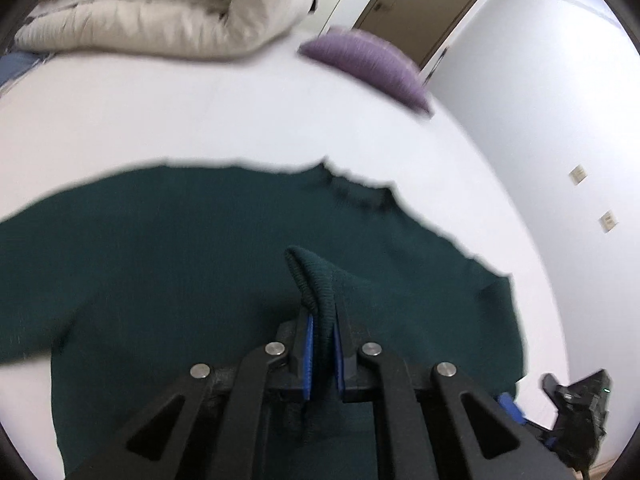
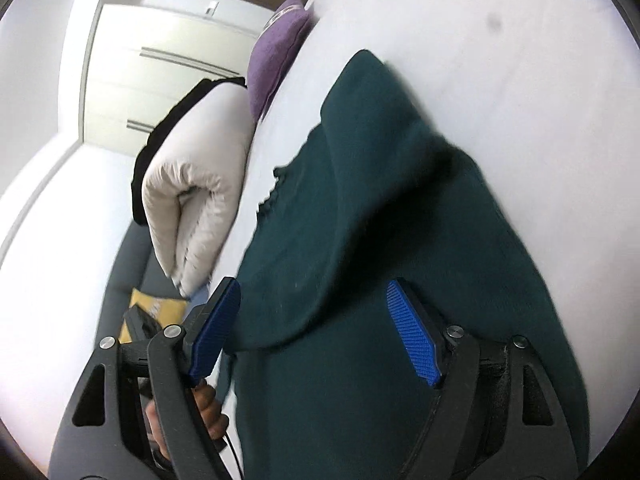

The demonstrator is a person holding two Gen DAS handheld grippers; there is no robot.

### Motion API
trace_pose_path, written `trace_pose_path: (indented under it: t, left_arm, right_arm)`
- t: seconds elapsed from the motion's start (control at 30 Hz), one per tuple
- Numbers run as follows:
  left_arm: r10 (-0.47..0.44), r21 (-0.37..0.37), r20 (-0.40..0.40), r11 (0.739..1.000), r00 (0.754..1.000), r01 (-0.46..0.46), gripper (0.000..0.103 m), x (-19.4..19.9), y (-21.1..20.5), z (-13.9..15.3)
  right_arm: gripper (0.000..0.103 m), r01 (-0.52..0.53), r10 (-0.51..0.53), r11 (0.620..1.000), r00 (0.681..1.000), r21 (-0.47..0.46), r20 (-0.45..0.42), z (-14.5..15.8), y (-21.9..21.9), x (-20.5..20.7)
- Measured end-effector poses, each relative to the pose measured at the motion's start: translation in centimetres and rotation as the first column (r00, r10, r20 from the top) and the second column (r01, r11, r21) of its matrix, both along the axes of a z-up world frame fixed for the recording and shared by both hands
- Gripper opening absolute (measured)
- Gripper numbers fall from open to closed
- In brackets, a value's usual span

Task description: Fold small clothes

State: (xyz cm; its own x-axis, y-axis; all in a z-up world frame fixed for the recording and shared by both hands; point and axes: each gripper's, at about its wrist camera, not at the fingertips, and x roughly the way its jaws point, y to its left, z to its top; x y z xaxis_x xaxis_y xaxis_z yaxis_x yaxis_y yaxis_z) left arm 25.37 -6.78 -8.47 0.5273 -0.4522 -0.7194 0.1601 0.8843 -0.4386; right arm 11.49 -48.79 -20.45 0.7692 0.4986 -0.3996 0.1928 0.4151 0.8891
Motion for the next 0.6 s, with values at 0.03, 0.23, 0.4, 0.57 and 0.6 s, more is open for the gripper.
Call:
trace_pose_path:
  t: [0.03, 0.23, 0.4, 0.57, 0.6]
  left_arm:
    - [0.002, -0.005, 0.025, 1.000, 1.000, -0.002, 0.009, 0.2, 0.1, 0.5]
    - [0.043, 0.000, 0.072, 0.999, 0.996, -0.044, 0.009, 1.6, 1.2, -0.6]
    - [0.071, -0.004, 0.022, 0.997, 0.997, -0.071, 0.009, 1.3, 2.3, -4.5]
    - [0.078, -0.006, 0.029, 0.997, 0.997, -0.078, 0.010, 0.9, 2.6, -6.0]
    - [0.073, 0.004, 0.034, 0.997, 0.997, -0.073, 0.010, 0.9, 2.6, -5.9]
  right_arm:
    - [0.075, 0.002, -0.002, 1.000, 1.000, 0.010, -0.003, -0.1, -0.3, 0.7]
    - [0.070, 0.138, -0.137, 0.989, 0.990, 0.053, -0.026, -0.7, -3.7, 2.9]
    - [0.041, 0.225, -0.225, 0.967, 0.974, 0.122, -0.019, -2.5, -7.4, 1.2]
    - [0.038, 0.172, -0.170, 0.984, 0.984, 0.036, -0.045, -2.3, -7.4, 0.7]
    - [0.040, 0.149, -0.148, 0.989, 0.987, 0.012, -0.063, -1.8, -7.3, 0.5]
